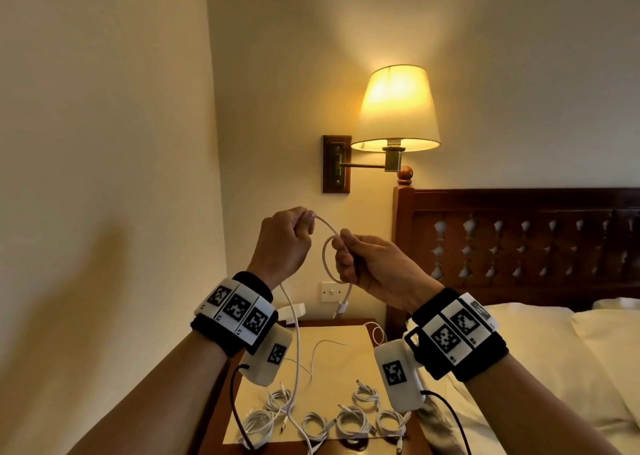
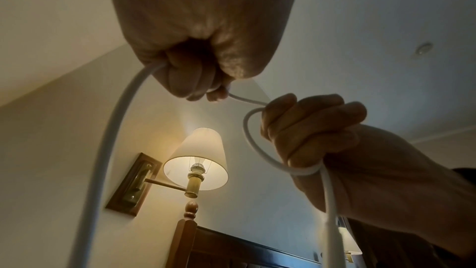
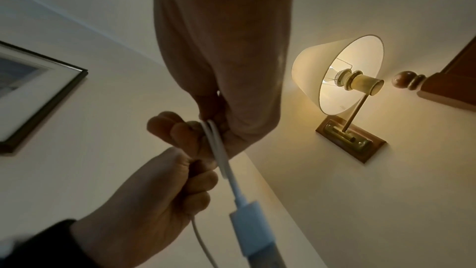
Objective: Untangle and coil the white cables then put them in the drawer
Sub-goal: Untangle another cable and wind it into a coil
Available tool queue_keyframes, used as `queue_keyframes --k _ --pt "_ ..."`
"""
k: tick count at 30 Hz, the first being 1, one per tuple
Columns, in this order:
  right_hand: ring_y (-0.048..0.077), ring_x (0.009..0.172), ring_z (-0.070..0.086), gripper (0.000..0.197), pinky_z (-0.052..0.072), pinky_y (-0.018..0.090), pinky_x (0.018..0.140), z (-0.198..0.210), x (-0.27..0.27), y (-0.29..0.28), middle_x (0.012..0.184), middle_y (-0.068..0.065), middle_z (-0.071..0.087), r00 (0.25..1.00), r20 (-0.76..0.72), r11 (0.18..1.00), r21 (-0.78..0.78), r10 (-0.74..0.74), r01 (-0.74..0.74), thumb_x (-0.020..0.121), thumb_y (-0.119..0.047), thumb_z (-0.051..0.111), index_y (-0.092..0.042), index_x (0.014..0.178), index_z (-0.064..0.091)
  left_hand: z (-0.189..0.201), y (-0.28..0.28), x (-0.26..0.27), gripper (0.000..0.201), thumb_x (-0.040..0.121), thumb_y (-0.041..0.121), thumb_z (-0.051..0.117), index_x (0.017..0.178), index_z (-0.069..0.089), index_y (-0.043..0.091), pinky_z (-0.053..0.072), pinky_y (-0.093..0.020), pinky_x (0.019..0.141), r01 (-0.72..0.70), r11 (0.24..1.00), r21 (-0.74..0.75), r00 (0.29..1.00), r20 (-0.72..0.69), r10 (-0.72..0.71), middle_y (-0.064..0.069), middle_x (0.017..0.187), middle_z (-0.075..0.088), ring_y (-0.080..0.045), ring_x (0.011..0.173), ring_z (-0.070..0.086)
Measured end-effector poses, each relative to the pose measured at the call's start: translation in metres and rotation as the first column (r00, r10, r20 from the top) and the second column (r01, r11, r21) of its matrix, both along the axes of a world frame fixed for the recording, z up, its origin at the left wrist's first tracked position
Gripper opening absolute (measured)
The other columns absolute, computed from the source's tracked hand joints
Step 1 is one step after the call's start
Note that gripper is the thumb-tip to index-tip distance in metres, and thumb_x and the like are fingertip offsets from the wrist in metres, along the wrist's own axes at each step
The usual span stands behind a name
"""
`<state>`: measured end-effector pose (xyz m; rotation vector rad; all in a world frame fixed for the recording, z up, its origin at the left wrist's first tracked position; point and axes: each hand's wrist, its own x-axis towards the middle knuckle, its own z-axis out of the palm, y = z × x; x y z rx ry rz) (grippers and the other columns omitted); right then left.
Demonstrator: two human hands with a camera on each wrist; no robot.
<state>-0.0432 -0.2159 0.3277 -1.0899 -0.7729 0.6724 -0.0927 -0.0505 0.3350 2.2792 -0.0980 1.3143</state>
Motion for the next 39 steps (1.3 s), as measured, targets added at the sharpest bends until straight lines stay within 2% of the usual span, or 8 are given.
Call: queue_keyframes --k 10,13,16,20,24,30,35,39 --pt "0.007 0.05 0.044 0.03 0.043 0.02 0.049 0.012 0.017 -0.012 0.062 -0.003 0.045 0.945 -0.313 0.959 0.282 0.097 -0.006 0.105 -0.017 0.029 -0.008 0.093 0.054 -0.096 0.024 0.005 0.03 0.102 0.022 0.042 0.077 0.06 0.02 0.037 -0.027 0.054 0.15 0.928 -0.34 0.944 -0.232 -0.237 0.01 0.054 0.046 -0.004 0.051 0.04" --pt "0.009 0.056 0.052 0.027 0.049 0.022 0.055 0.008 0.023 -0.009 0.067 0.0 0.052 0.975 -0.22 0.98 0.18 -0.042 0.083 0.105 -0.016 0.033 -0.007 0.096 0.056 -0.096 0.008 -0.011 0.041 0.101 0.028 0.045 0.064 0.06 0.021 0.042 -0.036 0.06 0.178 0.956 -0.235 0.832 -0.483 -0.273 0.007 0.054 0.05 -0.006 0.051 0.044" --pt "0.015 0.066 0.064 0.024 0.055 0.026 0.066 -0.001 0.022 0.001 0.074 0.005 0.063 0.977 0.041 0.978 0.02 -0.208 0.208 0.104 -0.019 0.041 -0.005 0.098 0.06 -0.061 -0.027 -0.035 0.05 0.101 0.037 0.042 0.056 0.056 0.022 0.038 -0.022 0.059 0.316 0.949 -0.021 0.682 -0.69 -0.242 0.013 0.046 0.049 0.001 0.044 0.043" --pt "0.016 0.071 0.064 0.028 0.053 0.025 0.068 -0.009 0.019 0.009 0.076 0.005 0.067 0.927 0.298 0.961 -0.085 -0.226 0.262 0.104 -0.021 0.041 -0.001 0.1 0.061 -0.016 -0.048 -0.045 0.039 0.1 0.031 0.047 0.062 0.054 0.024 0.032 -0.01 0.05 0.352 0.927 0.127 0.806 -0.544 -0.232 0.013 0.049 0.046 0.001 0.04 0.044" --pt "0.015 0.072 0.065 0.03 0.055 0.023 0.067 -0.012 0.013 0.005 0.079 0.007 0.068 0.932 0.313 0.974 -0.076 -0.182 0.216 0.104 -0.016 0.039 -0.003 0.094 0.065 -0.004 -0.034 -0.029 0.028 0.098 0.036 0.049 0.088 0.07 0.021 0.047 -0.018 0.062 0.168 0.937 0.307 0.967 -0.236 -0.096 0.017 0.064 0.056 0.0 0.057 0.056" --pt "0.02 0.068 0.063 0.035 0.053 0.031 0.073 -0.01 0.006 0.004 0.074 0.008 0.065 0.959 0.233 0.986 -0.016 -0.158 0.167 0.106 -0.023 0.035 -0.001 0.102 0.061 -0.004 -0.012 -0.005 0.035 0.096 0.046 0.043 0.077 0.059 0.022 0.049 -0.028 0.059 0.076 0.961 0.267 0.997 -0.049 -0.065 0.017 0.059 0.05 -0.004 0.056 0.054" --pt "0.016 0.064 0.059 0.034 0.05 0.03 0.072 -0.011 0.001 0.004 0.07 0.005 0.062 0.967 0.208 0.986 -0.039 -0.148 0.16 0.106 -0.025 0.035 -0.004 0.099 0.061 -0.013 -0.003 0.002 0.045 0.09 0.063 0.033 0.069 0.051 0.028 0.049 -0.036 0.059 0.105 0.983 0.148 0.994 -0.047 -0.099 0.012 0.056 0.049 -0.009 0.056 0.052" --pt "0.013 0.064 0.057 0.03 0.051 0.024 0.067 -0.007 -0.002 0.0 0.071 0.005 0.06 1.0 0.017 0.998 -0.057 0.007 -0.006 0.104 -0.024 0.037 -0.007 0.094 0.06 -0.022 0.001 0.005 0.055 0.087 0.07 0.036 0.064 0.054 0.023 0.046 -0.036 0.059 0.15 0.988 0.034 0.987 -0.059 -0.148 0.007 0.055 0.05 -0.012 0.054 0.049"
